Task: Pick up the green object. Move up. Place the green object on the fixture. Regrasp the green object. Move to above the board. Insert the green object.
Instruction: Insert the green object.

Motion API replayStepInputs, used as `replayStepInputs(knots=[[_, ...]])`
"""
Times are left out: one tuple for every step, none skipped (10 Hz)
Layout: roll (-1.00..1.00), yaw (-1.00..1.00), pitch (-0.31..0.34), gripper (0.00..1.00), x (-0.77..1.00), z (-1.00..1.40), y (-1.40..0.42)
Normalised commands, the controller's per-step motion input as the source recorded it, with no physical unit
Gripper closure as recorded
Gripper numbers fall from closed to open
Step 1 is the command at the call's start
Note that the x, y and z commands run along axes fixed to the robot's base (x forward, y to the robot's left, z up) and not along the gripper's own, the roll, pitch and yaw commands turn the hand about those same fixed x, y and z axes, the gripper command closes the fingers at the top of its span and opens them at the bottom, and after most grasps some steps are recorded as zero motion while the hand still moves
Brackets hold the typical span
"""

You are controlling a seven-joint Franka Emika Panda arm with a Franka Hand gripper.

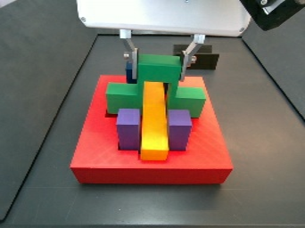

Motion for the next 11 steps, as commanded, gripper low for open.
replayStepInputs(knots=[[0.00,-0.14,-0.056,1.00,0.00,-0.05,0.13],[-0.05,-0.19,-0.051,1.00,-0.12,0.00,0.23],[-0.16,-0.12,-0.106,1.00,-0.22,0.00,0.21],[-0.14,-0.05,-0.106,1.00,-0.14,0.00,0.00],[-0.04,0.00,-0.110,1.00,-0.13,-0.09,-0.12],[0.00,0.00,-0.086,1.00,-0.09,-0.10,-0.25],[0.00,0.00,-0.084,1.00,-0.08,-0.08,-0.23],[0.00,0.00,-0.067,1.00,-0.05,-0.06,-0.09],[0.00,0.00,-0.020,1.00,0.00,0.00,0.00],[0.00,-0.02,-0.033,1.00,0.07,-0.05,0.05],[0.00,-0.07,-0.059,1.00,0.21,-0.13,0.09]])
